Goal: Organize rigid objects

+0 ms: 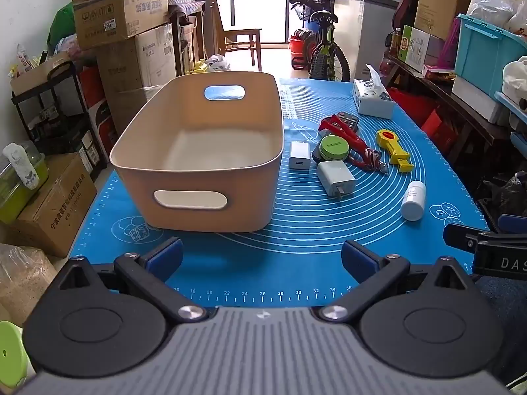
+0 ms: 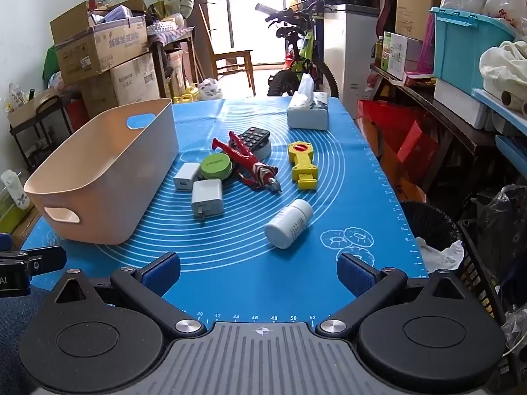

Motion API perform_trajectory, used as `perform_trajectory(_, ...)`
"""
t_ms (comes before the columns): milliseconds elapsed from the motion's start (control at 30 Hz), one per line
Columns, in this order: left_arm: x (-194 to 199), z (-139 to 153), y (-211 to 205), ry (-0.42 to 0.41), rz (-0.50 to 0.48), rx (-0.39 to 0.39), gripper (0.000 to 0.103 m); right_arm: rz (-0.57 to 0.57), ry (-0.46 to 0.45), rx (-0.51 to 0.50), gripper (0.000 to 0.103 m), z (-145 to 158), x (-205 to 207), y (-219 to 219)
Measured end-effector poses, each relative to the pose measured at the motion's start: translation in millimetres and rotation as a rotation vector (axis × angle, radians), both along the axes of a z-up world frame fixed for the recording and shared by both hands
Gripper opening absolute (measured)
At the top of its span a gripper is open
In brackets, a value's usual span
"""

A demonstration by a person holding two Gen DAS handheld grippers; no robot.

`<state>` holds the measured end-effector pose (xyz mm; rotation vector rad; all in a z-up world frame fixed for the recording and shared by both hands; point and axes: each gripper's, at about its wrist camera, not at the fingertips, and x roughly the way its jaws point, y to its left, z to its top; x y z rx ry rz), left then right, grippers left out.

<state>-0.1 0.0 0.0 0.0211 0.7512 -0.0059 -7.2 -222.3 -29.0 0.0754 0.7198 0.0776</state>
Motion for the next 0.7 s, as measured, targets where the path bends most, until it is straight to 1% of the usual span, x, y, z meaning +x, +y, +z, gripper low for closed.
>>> perform_trajectory(267, -1.1, 0.6, -0.1, 0.001, 0.005, -0.003, 0.101, -0.02, -0.01, 0.012, 0.1, -0.3, -0.3, -1.6)
perform_trajectory(367, -1.1, 0.5, 0.5, 0.001, 0.002, -0.002, 0.101, -0.007, -0.002, 0.003, 0.1, 1.2, -0.9, 4.9)
perform_trajectory(700, -1.6, 0.7, -2.3, 0.005, 0.002, 0.004, 0.101, -0.003, 0.005, 0.005, 0.1, -1.4, 0.2, -0.6)
